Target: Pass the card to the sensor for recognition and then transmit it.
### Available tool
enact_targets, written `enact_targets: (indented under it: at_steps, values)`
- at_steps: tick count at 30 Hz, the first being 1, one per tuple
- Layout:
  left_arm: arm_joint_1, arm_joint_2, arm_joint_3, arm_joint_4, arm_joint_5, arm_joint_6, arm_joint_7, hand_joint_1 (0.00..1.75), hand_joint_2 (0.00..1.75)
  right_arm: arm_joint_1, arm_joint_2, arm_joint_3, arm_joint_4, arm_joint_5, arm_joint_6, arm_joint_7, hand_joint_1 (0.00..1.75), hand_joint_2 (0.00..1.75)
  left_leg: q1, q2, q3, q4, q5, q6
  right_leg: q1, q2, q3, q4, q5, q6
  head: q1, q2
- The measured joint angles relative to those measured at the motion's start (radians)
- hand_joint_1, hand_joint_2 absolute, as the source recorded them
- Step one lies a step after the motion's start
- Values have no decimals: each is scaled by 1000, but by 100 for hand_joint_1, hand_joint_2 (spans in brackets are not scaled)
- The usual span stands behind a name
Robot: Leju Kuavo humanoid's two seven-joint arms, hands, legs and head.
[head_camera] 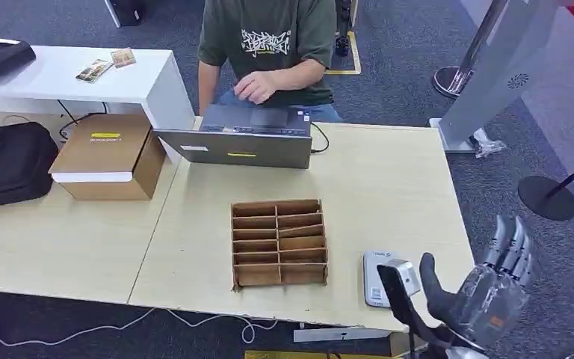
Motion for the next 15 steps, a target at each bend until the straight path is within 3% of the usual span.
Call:
enact_targets:
  at_steps: [15]
  values:
    - [-13, 28, 0, 0, -83, -8, 10, 0, 0, -356, -59, -4, 333, -24, 0, -47, 0, 175, 0, 0, 1, 0, 2, -1, 0, 0, 1, 1, 2, 0, 0, 0]
